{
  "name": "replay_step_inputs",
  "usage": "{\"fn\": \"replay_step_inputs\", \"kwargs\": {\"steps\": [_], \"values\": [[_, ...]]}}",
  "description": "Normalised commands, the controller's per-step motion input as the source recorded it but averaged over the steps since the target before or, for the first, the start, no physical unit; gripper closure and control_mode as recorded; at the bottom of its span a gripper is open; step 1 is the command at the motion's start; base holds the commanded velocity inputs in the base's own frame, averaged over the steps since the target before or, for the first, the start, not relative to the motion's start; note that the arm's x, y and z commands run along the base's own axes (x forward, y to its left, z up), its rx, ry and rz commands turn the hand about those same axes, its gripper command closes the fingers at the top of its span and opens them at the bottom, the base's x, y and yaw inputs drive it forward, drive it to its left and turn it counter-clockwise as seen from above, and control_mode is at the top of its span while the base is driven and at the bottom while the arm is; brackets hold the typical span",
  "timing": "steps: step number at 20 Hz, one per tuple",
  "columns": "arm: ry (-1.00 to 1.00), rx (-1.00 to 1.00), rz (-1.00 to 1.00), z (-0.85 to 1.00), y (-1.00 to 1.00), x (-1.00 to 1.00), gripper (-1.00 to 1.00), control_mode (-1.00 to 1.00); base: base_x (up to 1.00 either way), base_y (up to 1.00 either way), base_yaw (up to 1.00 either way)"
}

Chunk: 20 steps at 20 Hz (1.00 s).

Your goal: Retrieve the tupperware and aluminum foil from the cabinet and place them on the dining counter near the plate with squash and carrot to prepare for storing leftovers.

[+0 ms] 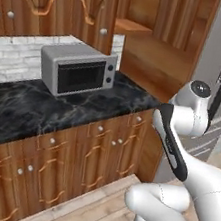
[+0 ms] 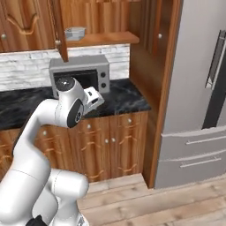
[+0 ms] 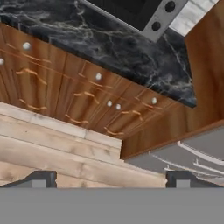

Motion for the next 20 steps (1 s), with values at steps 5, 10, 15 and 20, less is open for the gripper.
{"fn": "replay_step_inputs", "kwargs": {"steps": [5,10,15,20], "values": [[0.0,0.0,0.0,0.0,0.0,0.0,-1.0,1.0,1.0,-0.51,0.42],[0.0,0.0,0.0,0.0,0.0,0.0,-1.0,1.0,1.0,-0.36,0.48],[0.0,0.0,0.0,0.0,0.0,0.0,-1.0,1.0,0.99,-0.2,0.49],[0.0,0.0,0.0,0.0,0.0,0.0,-1.0,1.0,0.99,-0.08,0.46]]}}
